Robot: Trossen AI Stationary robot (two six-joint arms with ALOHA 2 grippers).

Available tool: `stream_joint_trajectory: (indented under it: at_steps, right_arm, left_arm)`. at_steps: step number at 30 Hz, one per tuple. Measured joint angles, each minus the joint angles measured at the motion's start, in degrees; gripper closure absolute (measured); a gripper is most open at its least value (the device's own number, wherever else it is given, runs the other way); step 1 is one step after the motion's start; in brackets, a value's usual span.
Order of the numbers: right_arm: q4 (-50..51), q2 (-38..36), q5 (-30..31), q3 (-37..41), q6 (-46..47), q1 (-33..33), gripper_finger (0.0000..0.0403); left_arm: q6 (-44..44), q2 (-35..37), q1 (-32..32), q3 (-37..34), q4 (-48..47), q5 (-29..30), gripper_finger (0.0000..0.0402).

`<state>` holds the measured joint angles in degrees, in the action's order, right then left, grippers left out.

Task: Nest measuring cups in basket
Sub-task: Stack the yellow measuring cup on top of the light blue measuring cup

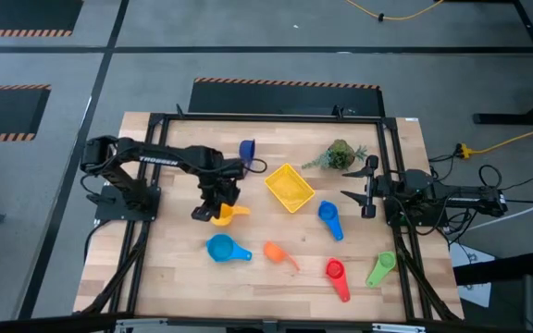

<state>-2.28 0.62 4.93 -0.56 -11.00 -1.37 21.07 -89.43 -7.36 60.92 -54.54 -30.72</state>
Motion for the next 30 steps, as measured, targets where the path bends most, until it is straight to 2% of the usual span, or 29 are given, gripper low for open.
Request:
stream_joint_trajectory:
  at_steps: [13, 23, 30]
  right_arm:
    - [0.0, 0.0, 0.0, 0.0, 0.0, 0.0, 0.0155]
    - [0.0, 0.0, 0.0, 0.0, 0.0, 0.0, 0.0155]
    - [0.0, 0.0, 0.0, 0.0, 0.0, 0.0, 0.0155]
  left_arm:
    - [-2.7, 0.0, 8.5, 6.3, 0.1, 0.5, 0.0401]
    - [-5.7, 0.0, 18.4, 7.5, 0.1, 8.1, 0.0401]
    - [-6.1, 0.1, 23.9, 7.5, 0.2, 16.2, 0.0401]
